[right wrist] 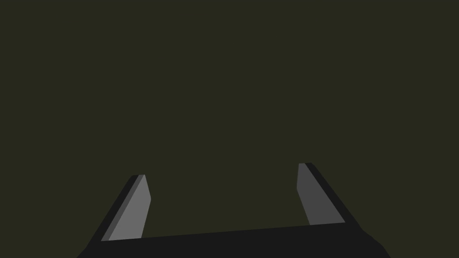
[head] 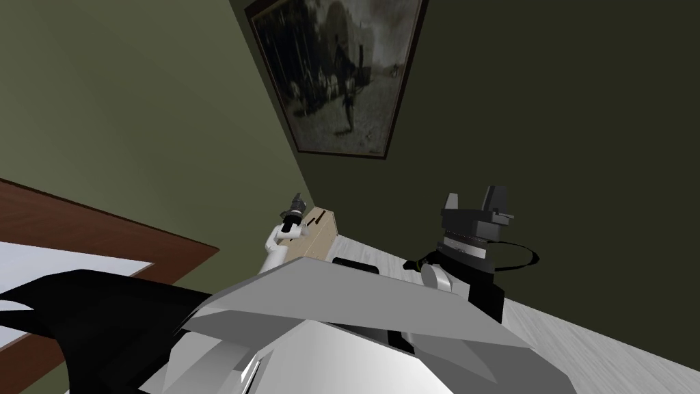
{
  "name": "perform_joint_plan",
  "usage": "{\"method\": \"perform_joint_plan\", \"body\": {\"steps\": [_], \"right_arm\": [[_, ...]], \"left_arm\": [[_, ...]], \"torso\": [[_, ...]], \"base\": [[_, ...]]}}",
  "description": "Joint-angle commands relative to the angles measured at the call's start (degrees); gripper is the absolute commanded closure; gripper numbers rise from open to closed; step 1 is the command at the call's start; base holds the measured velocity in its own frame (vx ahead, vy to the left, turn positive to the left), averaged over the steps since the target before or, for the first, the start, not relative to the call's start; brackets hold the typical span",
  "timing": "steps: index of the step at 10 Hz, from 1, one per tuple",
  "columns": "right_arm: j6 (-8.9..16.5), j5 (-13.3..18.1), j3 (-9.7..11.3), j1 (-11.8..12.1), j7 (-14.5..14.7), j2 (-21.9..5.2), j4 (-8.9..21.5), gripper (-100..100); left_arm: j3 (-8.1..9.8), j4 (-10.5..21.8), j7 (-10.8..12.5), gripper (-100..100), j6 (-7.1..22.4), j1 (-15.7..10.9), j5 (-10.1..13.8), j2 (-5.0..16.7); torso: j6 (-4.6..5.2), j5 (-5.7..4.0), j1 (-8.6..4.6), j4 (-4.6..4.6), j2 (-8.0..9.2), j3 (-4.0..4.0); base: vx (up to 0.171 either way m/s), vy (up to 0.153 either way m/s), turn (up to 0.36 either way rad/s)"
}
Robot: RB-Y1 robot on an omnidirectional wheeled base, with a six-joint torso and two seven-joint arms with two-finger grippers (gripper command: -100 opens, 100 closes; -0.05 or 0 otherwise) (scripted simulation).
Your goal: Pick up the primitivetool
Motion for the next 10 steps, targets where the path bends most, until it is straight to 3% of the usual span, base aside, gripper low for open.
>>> {"method": "perform_joint_plan", "body": {"steps": [1,2,3,4,6,7,8,9,10], "right_arm": [[0.0,0.0,0.0,0.0,0.0,0.0,0.0,0],[0.0,0.0,0.0,0.0,0.0,0.0,0.0,0],[0.0,0.0,0.0,0.0,0.0,0.0,0.0,0],[0.0,0.0,0.0,0.0,0.0,0.0,0.0,0],[0.0,0.0,0.0,0.0,0.0,0.0,0.0,0],[0.0,0.0,0.0,0.0,0.0,0.0,0.0,0],[0.0,0.0,0.0,0.0,0.0,0.0,0.0,0],[0.0,0.0,0.0,0.0,0.0,0.0,0.0,0],[0.0,0.0,0.0,0.0,0.0,0.0,0.0,0]], "left_arm": [[0.81,2.0,1.1,-100,1.6,-0.7,-0.3,0.1],[2.72,4.3,3.2,-100,3.9,-2.5,-0.6,0.7],[2.72,5.6,3.2,-100,4.3,-2.5,-0.6,0.7],[4.65,7.0,5.3,-100,6.8,-4.4,-0.9,1.3],[4.65,9.2,5.3,-100,7.0,-4.4,-0.9,1.3],[6.58,11.3,7.5,-100,9.7,-6.3,-1.3,1.9],[6.58,12.9,7.5,-100,9.7,-6.3,-1.3,1.9],[8.51,15.4,9.6,-100,11.8,-8.2,-1.6,2.4],[8.51,16.6,9.6,-100,12.5,-8.2,-1.6,2.4]], "torso": [[0.00,0.00,0.00,0.00,0.00,0.00],[-0.03,0.01,0.01,-0.01,0.00,0.00],[-0.01,0.00,0.00,-0.01,-0.02,-0.01],[-0.04,0.01,0.01,-0.01,-0.01,-0.01],[-0.04,0.01,0.02,-0.02,-0.04,-0.02],[-0.05,0.01,0.00,-0.01,0.00,-0.01],[-0.01,0.00,-0.01,-0.01,-0.03,-0.02],[-0.04,0.00,0.00,-0.01,-0.02,-0.02],[-0.02,0.00,0.01,-0.02,-0.07,-0.04]], "base": [[0.008,0.006,-0.081],[0.013,0.002,-0.120],[0.012,0.006,-0.053],[0.015,0.005,-0.112],[0.013,0.006,-0.024],[0.013,0.000,-0.125],[0.015,0.004,-0.073],[0.030,0.006,-0.082],[0.028,0.009,-0.073]]}}
